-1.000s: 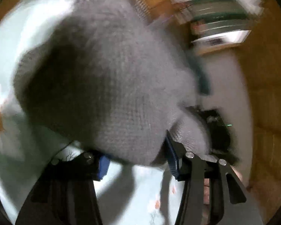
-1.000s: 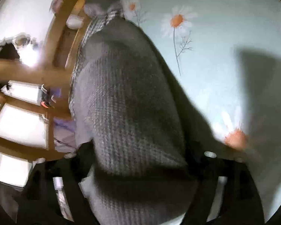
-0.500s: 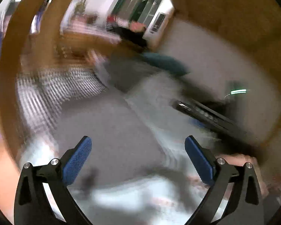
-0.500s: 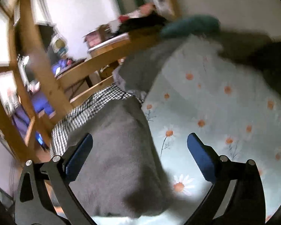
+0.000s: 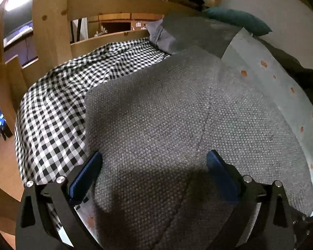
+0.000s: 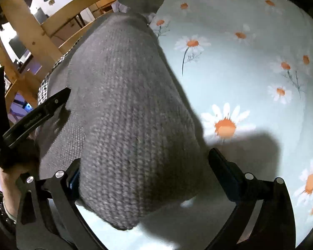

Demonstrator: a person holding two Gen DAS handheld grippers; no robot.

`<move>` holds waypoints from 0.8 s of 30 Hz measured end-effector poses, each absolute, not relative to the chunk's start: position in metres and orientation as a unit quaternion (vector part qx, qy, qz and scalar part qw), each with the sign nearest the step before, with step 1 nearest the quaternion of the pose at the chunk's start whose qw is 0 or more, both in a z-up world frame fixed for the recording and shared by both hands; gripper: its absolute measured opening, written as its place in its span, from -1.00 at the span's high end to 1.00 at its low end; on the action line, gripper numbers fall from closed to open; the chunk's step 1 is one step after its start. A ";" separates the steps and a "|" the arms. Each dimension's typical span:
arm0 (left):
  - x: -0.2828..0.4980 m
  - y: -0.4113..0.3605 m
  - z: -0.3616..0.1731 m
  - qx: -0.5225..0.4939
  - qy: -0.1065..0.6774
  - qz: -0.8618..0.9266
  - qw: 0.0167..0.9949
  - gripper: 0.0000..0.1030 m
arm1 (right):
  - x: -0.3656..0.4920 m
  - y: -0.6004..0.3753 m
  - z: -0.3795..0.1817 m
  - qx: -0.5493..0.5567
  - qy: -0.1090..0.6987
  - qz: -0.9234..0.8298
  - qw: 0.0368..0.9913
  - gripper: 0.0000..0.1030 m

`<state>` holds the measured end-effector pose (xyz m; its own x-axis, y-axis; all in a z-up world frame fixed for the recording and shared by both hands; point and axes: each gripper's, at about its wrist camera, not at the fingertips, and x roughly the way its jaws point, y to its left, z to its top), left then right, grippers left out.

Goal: Fold large clothes
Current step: 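Carry the sweater onto the checked blanket and release both tools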

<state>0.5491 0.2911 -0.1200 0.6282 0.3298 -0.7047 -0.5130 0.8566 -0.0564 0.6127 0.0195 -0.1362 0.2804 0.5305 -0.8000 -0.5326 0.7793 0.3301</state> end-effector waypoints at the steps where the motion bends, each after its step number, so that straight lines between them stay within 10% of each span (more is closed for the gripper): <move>1: 0.546 0.290 -0.121 -0.126 0.359 0.237 0.894 -0.91 | 0.612 0.017 -0.137 0.001 0.495 0.334 0.802 -0.92; 24: 0.516 0.165 -0.058 -0.132 0.299 0.124 0.937 -0.91 | 0.527 -0.105 -0.028 0.039 0.322 0.223 0.919 -0.93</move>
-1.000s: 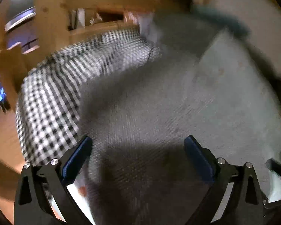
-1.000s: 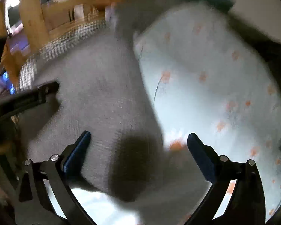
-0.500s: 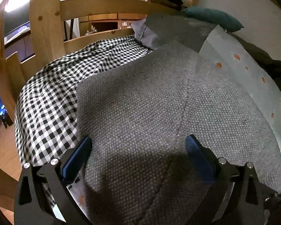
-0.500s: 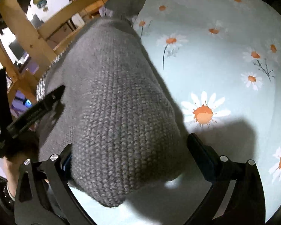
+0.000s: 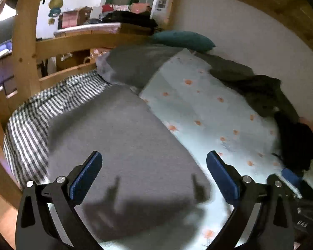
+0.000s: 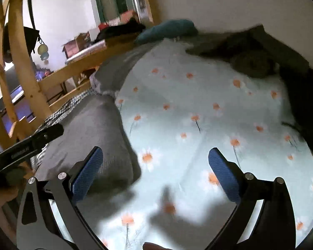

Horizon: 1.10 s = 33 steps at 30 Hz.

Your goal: Fold large clothes

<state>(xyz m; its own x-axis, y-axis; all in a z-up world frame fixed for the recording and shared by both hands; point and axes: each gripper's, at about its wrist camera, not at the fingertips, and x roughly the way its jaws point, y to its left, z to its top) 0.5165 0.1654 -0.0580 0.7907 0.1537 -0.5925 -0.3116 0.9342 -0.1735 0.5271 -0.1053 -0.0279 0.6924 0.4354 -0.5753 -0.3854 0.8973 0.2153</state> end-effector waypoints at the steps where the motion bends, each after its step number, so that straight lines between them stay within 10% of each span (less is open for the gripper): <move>1: 0.512 0.159 -0.057 -0.134 0.306 0.136 0.933 -0.91 | 0.520 -0.113 -0.025 0.039 0.334 0.233 0.912 -0.93; 33: 0.183 0.099 -0.010 -0.050 0.354 0.185 0.915 -0.91 | 0.231 -0.118 0.025 -0.060 0.351 0.257 0.898 -0.93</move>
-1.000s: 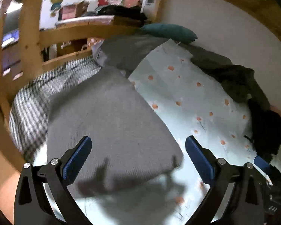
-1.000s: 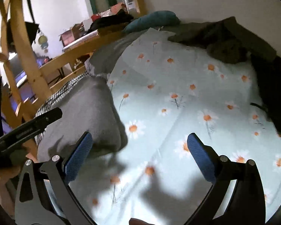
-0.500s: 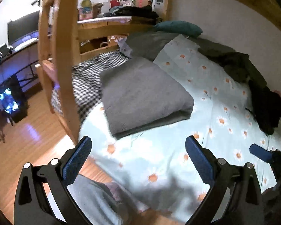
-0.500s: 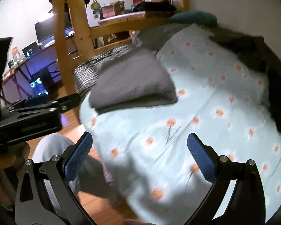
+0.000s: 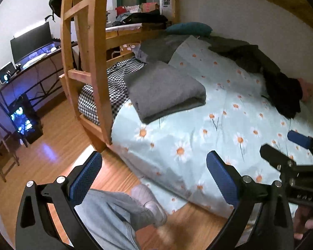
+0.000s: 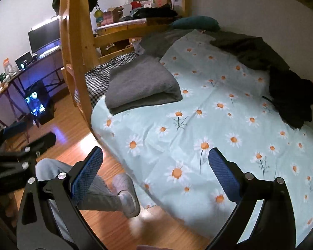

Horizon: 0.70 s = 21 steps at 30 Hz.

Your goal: Fold large clothes

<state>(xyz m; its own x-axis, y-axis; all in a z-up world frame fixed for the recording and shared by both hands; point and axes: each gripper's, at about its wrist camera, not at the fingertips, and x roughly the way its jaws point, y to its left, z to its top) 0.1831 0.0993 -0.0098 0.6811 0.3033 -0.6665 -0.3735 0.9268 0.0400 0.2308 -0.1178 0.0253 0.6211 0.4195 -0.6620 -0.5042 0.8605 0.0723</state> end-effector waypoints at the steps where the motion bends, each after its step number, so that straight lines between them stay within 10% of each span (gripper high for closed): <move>1: 0.178 0.098 -0.010 -0.048 0.356 0.187 0.914 -0.91 | 0.223 -0.118 0.027 -0.063 0.349 0.255 0.899 -0.93; 21: 0.120 0.074 -0.025 -0.021 0.385 0.195 0.902 -0.89 | 0.163 -0.127 0.023 -0.072 0.340 0.258 0.902 -0.93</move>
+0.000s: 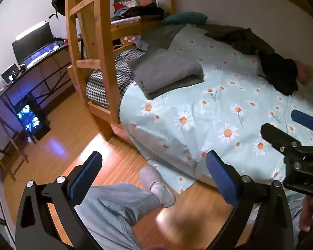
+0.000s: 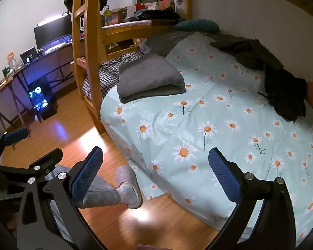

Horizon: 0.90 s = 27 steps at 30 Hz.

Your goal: Fold large clothes

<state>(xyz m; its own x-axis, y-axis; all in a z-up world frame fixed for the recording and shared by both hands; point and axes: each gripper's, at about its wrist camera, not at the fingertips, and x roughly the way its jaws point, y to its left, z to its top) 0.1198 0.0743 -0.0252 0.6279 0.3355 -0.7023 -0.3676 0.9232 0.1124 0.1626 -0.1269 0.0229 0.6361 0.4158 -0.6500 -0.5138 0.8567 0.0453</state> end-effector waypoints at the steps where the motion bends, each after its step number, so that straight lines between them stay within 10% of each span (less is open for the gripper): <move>1: 0.120 0.074 -0.025 -0.018 0.386 0.197 0.901 -0.89 | 0.162 -0.127 0.023 -0.073 0.338 0.258 0.902 -0.93; 27: 0.121 0.072 -0.032 -0.026 0.402 0.172 0.899 -0.89 | 0.165 -0.139 0.026 -0.072 0.331 0.243 0.909 -0.93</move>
